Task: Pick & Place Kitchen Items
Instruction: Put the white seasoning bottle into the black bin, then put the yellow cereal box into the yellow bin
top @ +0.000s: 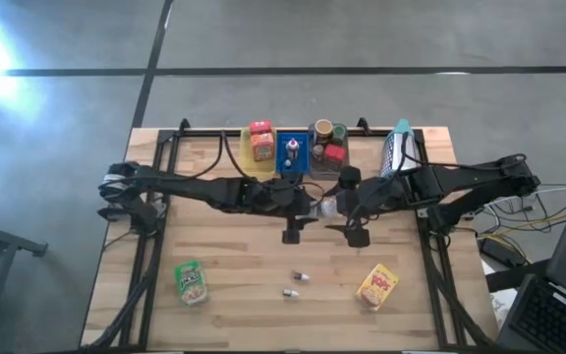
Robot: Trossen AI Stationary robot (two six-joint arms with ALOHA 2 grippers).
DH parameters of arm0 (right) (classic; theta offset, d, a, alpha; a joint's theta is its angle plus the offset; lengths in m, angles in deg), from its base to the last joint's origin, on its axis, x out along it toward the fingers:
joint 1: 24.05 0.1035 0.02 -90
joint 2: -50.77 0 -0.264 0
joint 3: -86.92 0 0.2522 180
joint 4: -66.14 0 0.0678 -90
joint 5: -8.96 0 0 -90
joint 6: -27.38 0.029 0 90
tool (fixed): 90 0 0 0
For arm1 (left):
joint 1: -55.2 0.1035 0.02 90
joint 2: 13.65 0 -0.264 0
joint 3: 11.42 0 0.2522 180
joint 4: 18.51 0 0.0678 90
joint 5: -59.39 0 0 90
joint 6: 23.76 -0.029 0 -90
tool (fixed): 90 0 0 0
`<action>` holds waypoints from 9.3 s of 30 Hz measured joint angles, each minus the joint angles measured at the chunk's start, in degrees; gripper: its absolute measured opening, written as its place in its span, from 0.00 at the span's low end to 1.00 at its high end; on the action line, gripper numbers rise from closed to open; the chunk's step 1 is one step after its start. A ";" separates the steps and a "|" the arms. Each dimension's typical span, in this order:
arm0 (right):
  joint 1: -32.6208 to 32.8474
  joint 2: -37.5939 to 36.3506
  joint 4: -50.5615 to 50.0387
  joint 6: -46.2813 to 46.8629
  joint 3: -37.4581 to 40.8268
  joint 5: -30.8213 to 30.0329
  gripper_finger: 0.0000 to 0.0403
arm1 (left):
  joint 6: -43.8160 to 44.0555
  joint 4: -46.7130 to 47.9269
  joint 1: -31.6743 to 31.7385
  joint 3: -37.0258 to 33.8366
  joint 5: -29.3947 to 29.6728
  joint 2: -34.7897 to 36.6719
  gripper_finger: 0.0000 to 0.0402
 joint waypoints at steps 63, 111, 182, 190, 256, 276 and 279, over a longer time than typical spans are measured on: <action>-2.10 0.24 -5.32 -0.65 0.02 -2.61 0.49 | 2.68 16.97 1.09 11.00 5.31 -3.30 0.80; -37.19 19.77 -10.81 -14.05 -8.30 6.23 0.49 | 13.29 -18.84 3.14 -32.45 28.53 18.24 0.82; -41.91 32.76 -4.31 -20.84 -4.98 13.56 0.53 | 14.38 -19.09 4.02 -34.47 28.64 18.09 0.82; -41.88 32.79 -4.21 -22.28 -5.71 13.53 0.64 | 14.38 -19.10 4.02 -34.47 28.64 18.09 0.82; -16.73 13.17 -48.00 -3.10 -46.69 13.54 0.02 | 16.35 -19.31 4.02 -34.47 28.62 18.07 0.82; -10.06 11.39 -48.55 -2.61 -45.09 22.61 0.23 | 16.45 -19.25 4.00 -34.47 28.62 18.07 0.82; -6.53 11.37 -48.60 -2.17 -42.44 22.34 0.29 | 16.45 -19.25 4.01 -34.47 28.62 18.07 0.82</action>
